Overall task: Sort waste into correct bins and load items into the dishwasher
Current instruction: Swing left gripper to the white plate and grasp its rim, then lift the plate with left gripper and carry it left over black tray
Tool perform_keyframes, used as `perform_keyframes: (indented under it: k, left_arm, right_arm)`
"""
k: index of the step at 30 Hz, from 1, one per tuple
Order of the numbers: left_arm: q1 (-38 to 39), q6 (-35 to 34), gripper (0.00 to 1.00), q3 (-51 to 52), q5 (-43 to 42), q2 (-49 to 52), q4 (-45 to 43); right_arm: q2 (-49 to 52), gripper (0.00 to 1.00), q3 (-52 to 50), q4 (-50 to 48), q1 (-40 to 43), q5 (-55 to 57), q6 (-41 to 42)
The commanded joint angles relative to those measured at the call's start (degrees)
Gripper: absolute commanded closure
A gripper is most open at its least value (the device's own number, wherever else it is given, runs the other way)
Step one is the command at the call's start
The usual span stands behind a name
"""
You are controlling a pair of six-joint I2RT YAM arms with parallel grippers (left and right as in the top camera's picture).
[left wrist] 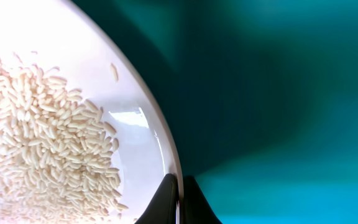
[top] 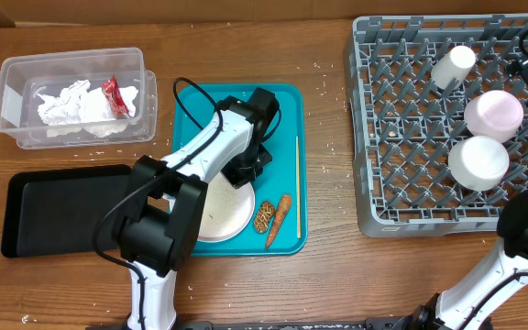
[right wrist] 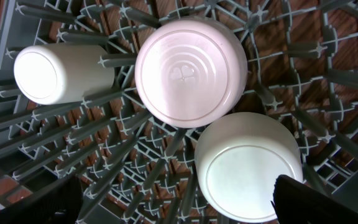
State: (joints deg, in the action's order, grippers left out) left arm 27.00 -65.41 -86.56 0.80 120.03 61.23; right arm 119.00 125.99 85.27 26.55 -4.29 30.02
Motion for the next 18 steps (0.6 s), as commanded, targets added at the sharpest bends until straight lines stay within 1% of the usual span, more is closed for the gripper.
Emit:
perform_keyframes:
  k: [1,4,8,13,18]
  left_arm:
    - [0.1,0.7,0.96,-1.4,2.2,0.6,3.0]
    - [0.1,0.7,0.96,-5.0,7.3,0.6,8.2]
    - [0.1,0.7,0.96,-9.2,11.7,0.6,13.2]
    - [0.1,0.8,0.96,-12.9,13.7,0.6,16.6]
    - [0.0,1.2,0.96,-13.9,15.4,0.6,18.5]
  right_arm:
    - [-1.3,0.00,1.1,-0.1,0.0,-0.3,0.2]
    - [-1.3,0.00,1.1,-0.1,0.0,-0.3,0.2]
    - [-1.3,0.00,1.1,-0.1,0.0,-0.3,0.2]
    - [-1.3,0.00,1.1,-0.1,0.0,-0.3,0.2]
    - [-1.3,0.00,1.1,-0.1,0.0,-0.3,0.3]
